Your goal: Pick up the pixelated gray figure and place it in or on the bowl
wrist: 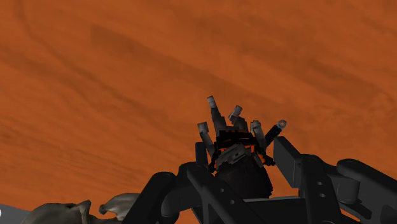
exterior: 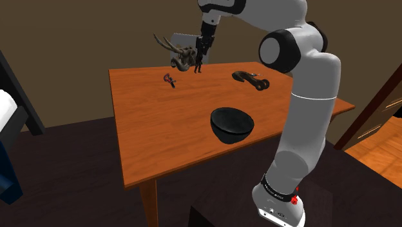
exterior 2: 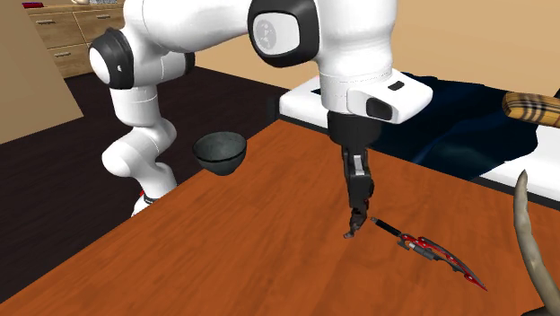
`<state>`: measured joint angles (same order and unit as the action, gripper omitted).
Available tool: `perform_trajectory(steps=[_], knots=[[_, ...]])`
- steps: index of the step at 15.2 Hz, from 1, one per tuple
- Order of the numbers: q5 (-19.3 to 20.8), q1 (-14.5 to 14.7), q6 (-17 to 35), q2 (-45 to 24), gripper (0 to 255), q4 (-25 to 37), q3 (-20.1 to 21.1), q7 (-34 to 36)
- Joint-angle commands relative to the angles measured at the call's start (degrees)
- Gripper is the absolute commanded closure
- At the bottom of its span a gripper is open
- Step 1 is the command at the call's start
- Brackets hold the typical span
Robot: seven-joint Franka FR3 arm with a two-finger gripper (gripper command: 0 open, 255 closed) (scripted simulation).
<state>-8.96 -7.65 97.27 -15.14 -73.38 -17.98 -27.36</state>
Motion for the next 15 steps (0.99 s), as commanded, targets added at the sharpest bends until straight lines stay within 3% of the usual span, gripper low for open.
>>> perform_trajectory(steps=[1,12,15], knots=[[-0.2,-0.3,-1.8,-0.6,255,2.4,0.0,0.0],[-2.3,-2.8,-13.2,-6.6,255,19.7,-0.1,0.4],[1.4,1.2,-8.7,3.9,255,5.0,-0.1,2.0]])
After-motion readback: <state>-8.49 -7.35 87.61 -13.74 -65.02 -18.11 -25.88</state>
